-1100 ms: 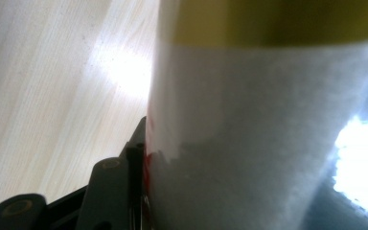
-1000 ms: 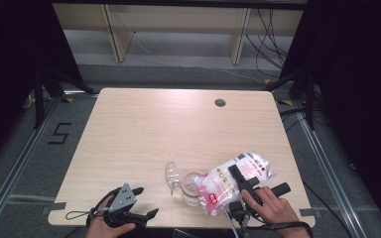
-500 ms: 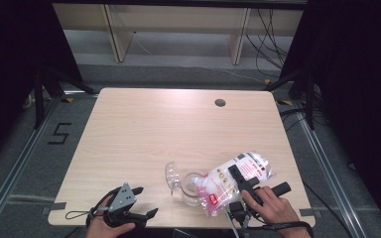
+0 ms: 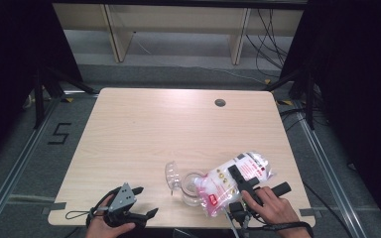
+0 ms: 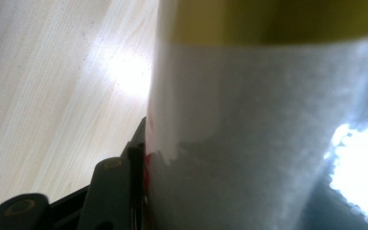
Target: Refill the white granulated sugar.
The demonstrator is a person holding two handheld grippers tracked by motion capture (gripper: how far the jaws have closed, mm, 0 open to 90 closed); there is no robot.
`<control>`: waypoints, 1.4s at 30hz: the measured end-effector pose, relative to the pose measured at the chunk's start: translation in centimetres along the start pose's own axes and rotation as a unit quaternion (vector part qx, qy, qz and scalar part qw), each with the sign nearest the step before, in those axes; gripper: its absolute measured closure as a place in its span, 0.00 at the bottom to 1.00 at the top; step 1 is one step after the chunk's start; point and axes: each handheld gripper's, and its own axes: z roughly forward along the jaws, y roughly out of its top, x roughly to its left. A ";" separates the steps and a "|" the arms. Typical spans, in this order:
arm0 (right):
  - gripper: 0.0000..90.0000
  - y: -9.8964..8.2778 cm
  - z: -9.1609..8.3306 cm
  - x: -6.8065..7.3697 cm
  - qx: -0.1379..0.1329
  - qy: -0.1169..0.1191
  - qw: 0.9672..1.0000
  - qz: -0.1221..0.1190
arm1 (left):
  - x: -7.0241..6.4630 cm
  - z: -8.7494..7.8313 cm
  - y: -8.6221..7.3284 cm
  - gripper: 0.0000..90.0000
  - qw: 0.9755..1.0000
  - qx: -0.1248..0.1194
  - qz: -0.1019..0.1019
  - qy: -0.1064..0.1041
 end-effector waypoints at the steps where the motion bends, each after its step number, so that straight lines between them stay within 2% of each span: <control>1: 0.58 0.0 0.0 0.0 0.001 0.002 1.000 0.002 | -0.2 0.1 0.0 0.19 1.000 -0.013 -0.014 -0.005; 2: 0.58 -0.1 -0.1 0.0 0.003 0.001 1.000 -0.001 | -0.2 0.1 0.0 0.19 1.000 -0.013 -0.014 -0.005; 4: 0.58 -0.1 -0.1 0.1 0.006 0.002 1.000 0.000 | 0.0 0.0 0.0 0.19 1.000 0.000 0.001 0.001; 5: 0.58 -0.1 0.0 -0.2 -0.001 -0.003 1.000 -0.018 | 0.0 0.0 0.0 0.19 1.000 -0.004 -0.004 -0.001; 6: 0.58 -0.1 0.0 -0.1 -0.001 -0.004 1.000 -0.015 | -0.2 0.1 0.0 0.19 1.000 -0.013 -0.011 -0.005; 8: 0.58 -0.2 0.1 0.0 0.000 -0.001 1.000 -0.006 | -0.2 0.1 0.0 0.19 1.000 -0.012 -0.014 -0.006; 12: 0.58 -0.2 0.1 0.0 -0.001 -0.001 1.000 -0.011 | -0.2 0.1 0.0 0.19 1.000 -0.014 -0.015 -0.006; 13: 0.58 -0.2 0.1 0.0 0.000 -0.001 1.000 -0.011 | 0.0 -0.1 0.0 0.19 1.000 -0.002 -0.003 -0.001; 15: 0.58 -0.2 0.1 0.0 -0.001 -0.002 1.000 -0.011 | 0.0 0.0 0.0 0.19 1.000 0.000 0.001 0.000; 16: 0.58 -0.2 0.0 -0.1 -0.002 -0.004 1.000 -0.014 | -0.2 0.1 0.0 0.19 1.000 -0.013 -0.015 -0.006; 17: 0.58 -0.2 -0.1 0.1 0.005 -0.001 1.000 -0.002 | -0.2 0.0 0.0 0.19 1.000 -0.009 -0.014 -0.005; 20: 0.58 -0.2 -0.1 0.1 0.006 -0.001 1.000 -0.004 | -0.2 0.0 0.0 0.19 1.000 -0.010 -0.012 -0.005; 21: 0.58 -0.2 -0.1 0.0 0.007 0.001 1.000 -0.006 | 0.0 -0.1 0.0 0.19 1.000 0.003 0.001 0.000; 22: 0.58 -0.3 -0.1 0.0 0.007 0.001 1.000 -0.006 | -0.1 0.0 0.0 0.19 1.000 -0.008 -0.011 -0.004; 24: 0.58 -0.3 -0.1 0.0 0.005 -0.001 1.000 -0.004 | -0.2 0.1 0.0 0.19 1.000 -0.010 -0.013 -0.005; 26: 0.58 -0.2 -0.1 0.0 0.004 0.000 1.000 -0.007 | -0.2 0.0 0.0 0.19 1.000 -0.010 -0.012 -0.005; 27: 0.58 -0.2 -0.1 0.0 0.004 -0.001 1.000 -0.006 | 0.0 -0.1 0.0 0.19 1.000 0.003 0.002 0.000; 29: 0.58 -0.2 -0.1 0.1 0.005 -0.003 1.000 -0.008 | 0.0 -0.1 0.0 0.19 1.000 0.003 0.002 0.001; 31: 0.58 -0.2 -0.1 0.1 0.005 -0.002 1.000 -0.008 | -0.2 0.0 0.0 0.19 1.000 -0.007 -0.011 -0.004; 38: 0.59 -0.3 -0.2 -0.1 0.006 -0.004 1.000 -0.022 | -0.2 0.0 0.0 0.19 1.000 -0.008 -0.009 -0.002; 42: 0.59 -0.3 -0.3 -0.2 0.007 -0.002 1.000 -0.015 | -0.1 0.1 0.0 0.19 1.000 -0.013 -0.010 -0.004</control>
